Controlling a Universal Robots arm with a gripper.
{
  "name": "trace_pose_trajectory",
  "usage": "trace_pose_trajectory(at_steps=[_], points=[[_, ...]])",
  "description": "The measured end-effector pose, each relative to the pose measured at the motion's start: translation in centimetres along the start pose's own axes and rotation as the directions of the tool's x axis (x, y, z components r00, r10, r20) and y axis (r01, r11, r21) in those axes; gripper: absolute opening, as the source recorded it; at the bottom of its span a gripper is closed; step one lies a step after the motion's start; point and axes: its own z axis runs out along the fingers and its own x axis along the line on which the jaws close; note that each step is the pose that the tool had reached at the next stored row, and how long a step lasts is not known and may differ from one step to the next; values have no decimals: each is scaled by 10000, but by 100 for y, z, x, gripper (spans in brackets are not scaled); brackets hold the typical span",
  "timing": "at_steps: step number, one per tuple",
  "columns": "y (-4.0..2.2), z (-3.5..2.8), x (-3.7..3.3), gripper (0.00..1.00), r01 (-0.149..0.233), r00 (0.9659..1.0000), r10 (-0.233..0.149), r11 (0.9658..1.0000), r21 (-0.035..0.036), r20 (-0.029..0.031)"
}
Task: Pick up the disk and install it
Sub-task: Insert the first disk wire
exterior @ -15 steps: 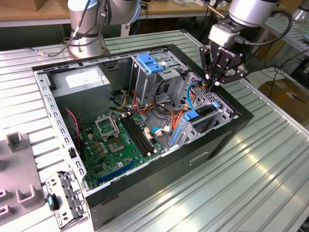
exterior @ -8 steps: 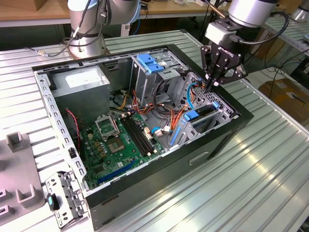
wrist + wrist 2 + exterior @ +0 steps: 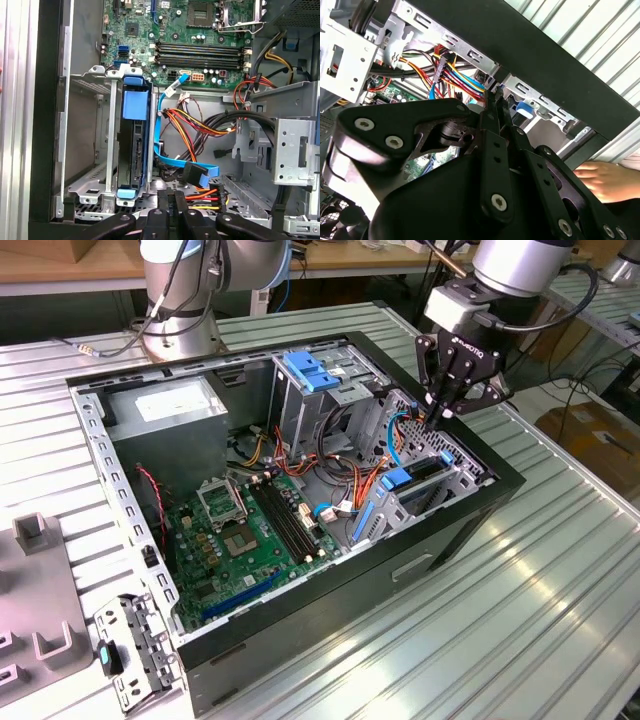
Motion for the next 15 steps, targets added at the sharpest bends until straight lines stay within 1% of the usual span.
trace_pose_trajectory(at_steps=[3, 5, 7, 9, 12, 13, 15], points=[[1, 2, 0, 16, -293, 9996, 293, 9996, -9, -3], [8, 5, 11, 16, -325, 9995, 325, 9995, -11, 0], [24, 6, 49, 16, -325, 9995, 325, 9995, -11, -2], [60, 9, 74, 16, -325, 9995, 325, 9995, -11, -1], [145, 15, 73, 16, -327, 9995, 327, 9995, -10, -1], [154, 19, 80, 16, -327, 9995, 327, 9995, -11, -2], [166, 38, 131, 16, -315, 9995, 315, 9995, -10, -1]])
